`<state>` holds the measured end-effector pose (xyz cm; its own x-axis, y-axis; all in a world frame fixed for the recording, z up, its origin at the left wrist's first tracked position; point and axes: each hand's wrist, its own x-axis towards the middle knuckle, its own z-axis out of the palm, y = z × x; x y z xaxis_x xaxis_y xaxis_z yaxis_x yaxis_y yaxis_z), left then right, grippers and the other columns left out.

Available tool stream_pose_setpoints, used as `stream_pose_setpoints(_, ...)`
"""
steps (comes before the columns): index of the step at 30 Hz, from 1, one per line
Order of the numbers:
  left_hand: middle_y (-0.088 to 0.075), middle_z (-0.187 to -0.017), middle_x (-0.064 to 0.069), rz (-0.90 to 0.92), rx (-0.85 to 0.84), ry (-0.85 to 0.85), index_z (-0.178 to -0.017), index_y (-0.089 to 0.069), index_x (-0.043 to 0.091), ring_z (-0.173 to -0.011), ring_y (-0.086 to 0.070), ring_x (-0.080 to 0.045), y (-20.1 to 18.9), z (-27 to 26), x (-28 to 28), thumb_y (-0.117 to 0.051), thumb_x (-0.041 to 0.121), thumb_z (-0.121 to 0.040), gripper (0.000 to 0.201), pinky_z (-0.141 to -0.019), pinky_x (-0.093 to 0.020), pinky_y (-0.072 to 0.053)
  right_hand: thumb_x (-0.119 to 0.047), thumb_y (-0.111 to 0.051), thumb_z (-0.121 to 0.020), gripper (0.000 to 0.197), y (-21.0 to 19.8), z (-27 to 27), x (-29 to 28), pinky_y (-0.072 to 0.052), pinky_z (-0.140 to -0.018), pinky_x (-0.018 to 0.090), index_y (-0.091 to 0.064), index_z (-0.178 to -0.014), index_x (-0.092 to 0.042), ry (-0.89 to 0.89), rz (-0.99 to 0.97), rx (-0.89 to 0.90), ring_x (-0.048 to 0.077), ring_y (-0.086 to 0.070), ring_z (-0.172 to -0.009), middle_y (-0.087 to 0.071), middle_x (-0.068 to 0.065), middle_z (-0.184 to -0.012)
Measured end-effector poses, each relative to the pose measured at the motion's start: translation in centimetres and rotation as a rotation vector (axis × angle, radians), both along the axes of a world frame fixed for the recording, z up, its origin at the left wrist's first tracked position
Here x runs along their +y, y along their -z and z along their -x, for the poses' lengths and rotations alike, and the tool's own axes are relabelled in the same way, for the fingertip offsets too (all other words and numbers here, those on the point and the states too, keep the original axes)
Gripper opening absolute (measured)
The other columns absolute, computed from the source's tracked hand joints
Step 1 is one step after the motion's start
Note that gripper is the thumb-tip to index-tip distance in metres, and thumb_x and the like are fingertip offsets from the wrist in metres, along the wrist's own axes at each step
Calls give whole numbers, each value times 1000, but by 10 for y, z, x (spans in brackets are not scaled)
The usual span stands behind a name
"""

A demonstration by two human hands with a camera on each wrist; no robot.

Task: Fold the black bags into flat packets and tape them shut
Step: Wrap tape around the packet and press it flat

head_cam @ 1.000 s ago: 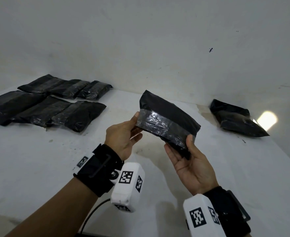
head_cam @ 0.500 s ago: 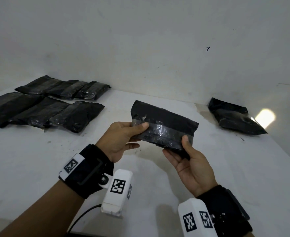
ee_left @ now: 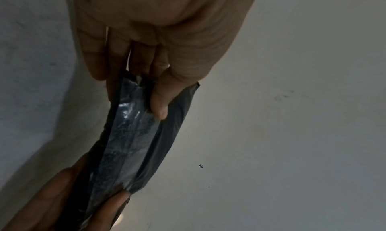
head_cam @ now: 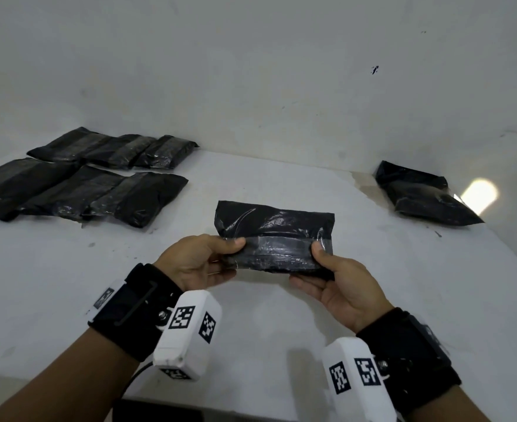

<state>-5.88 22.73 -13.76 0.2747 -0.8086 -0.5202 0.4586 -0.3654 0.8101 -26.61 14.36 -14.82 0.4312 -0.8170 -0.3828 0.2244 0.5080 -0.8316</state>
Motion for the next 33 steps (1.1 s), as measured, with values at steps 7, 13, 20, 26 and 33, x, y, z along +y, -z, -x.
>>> stream_pose_setpoints(7, -72, -79, -4, -44, -4, 2, -96, -66, 10, -71, -66, -17, 9, 4, 7, -66, 7, -87, 10, -68, -32, -53, -14, -64, -92, 17, 0, 0, 2, -62, -59, 43, -65, -101, 1, -52, -158, 38, 31, -73, -74, -72, 18, -88)
stream_pose_setpoints(13, -71, -75, -6, 2, 120, -30, -87, -66, 8, -73, -63, -17, 3, 5, 7, -68, 8, -79, 8, -56, -26, -57, -14, -64, -90, 23, -5, 2, -1, -59, -74, 49, -66, -106, 3, -103, -185, -9, 36, -70, -97, -72, 22, -103)
stream_pose_setpoints(20, -72, -89, -8, 20, -105, 24, -97, -68, 6, -71, -69, -16, 7, 0, 7, -69, 11, -85, 13, -63, -29, -59, -13, -67, -90, 21, -2, 5, -3, -62, -69, 46, -66, -105, 3, -80, -48, 137, 34, -71, -83, -71, 21, -98)
stream_pose_setpoints(26, -73, -79, -5, 20, -275, 9, -92, -72, 6, -63, -68, -14, 9, 1, 8, -78, 12, -79, 16, -58, -26, -56, -30, -72, -88, 25, 0, 5, -8, -51, -58, 29, -72, -98, -7, -61, 248, 468, 22, -64, -76, -72, 8, -89)
stream_pose_setpoints(33, -67, -68, -11, 53, -557, -113, -85, -68, -2, -47, -55, -17, 17, -2, 2, -86, 12, -71, 27, -46, -24, -42, -28, -74, -88, 32, 3, 3, -15, -36, -46, 22, -73, -88, 4, -70, 440, 634, 14, -54, -53, -63, 8, -70)
